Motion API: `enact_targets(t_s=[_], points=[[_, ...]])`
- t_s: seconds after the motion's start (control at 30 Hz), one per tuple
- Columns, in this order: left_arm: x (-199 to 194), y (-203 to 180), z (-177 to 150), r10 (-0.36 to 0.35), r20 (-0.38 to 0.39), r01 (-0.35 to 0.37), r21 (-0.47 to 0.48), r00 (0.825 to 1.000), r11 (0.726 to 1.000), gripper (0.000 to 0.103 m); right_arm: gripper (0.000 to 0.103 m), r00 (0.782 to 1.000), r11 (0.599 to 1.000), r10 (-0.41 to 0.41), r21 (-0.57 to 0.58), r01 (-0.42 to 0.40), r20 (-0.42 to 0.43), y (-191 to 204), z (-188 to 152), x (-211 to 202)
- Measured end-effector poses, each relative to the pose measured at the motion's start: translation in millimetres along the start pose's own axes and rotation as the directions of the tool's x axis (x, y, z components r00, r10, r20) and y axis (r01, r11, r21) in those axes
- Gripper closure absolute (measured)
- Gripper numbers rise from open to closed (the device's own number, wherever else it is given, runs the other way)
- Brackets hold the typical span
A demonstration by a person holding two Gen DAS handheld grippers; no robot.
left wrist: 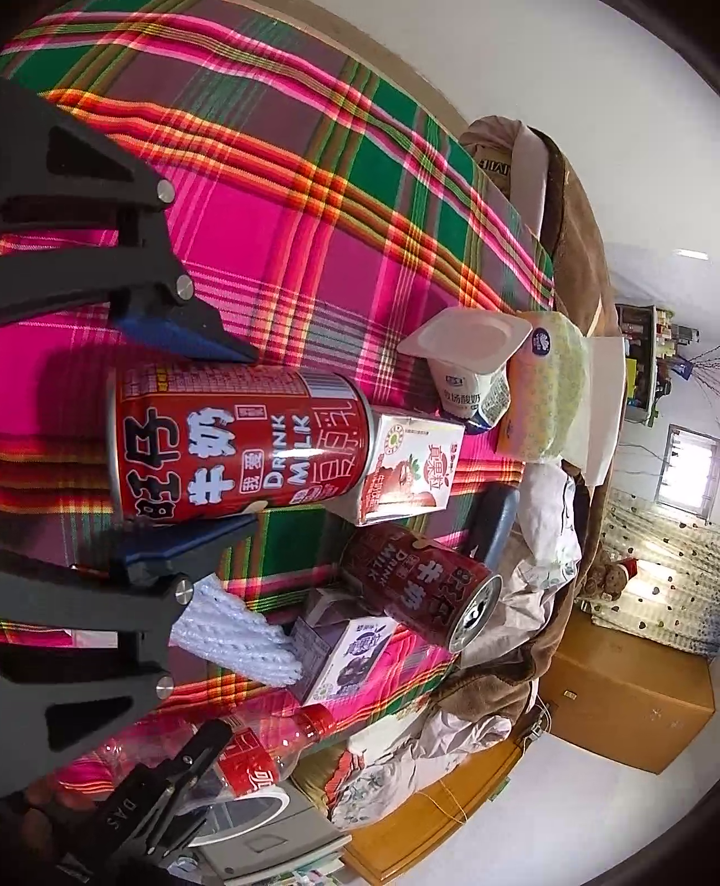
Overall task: Collect trash
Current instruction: 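Grasp the red milk can with the left tool while the right tool grasps the Coca-Cola bottle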
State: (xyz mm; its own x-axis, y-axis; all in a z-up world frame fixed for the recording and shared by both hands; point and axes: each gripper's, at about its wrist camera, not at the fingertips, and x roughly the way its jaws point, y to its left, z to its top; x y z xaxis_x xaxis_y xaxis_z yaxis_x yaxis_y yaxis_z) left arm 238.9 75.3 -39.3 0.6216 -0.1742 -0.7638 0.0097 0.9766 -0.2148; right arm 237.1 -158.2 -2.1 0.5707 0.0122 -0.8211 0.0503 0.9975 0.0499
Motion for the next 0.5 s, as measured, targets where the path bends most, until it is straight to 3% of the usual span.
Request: enact_targets(t_s=[0.5], points=[[-12, -8, -7, 0.003, 0.023, -0.003, 0.017, 1.0, 1.0, 0.048, 0.039, 0.999, 0.999, 0.046, 0.006, -0.046, 0.028, -3, -4, -5]])
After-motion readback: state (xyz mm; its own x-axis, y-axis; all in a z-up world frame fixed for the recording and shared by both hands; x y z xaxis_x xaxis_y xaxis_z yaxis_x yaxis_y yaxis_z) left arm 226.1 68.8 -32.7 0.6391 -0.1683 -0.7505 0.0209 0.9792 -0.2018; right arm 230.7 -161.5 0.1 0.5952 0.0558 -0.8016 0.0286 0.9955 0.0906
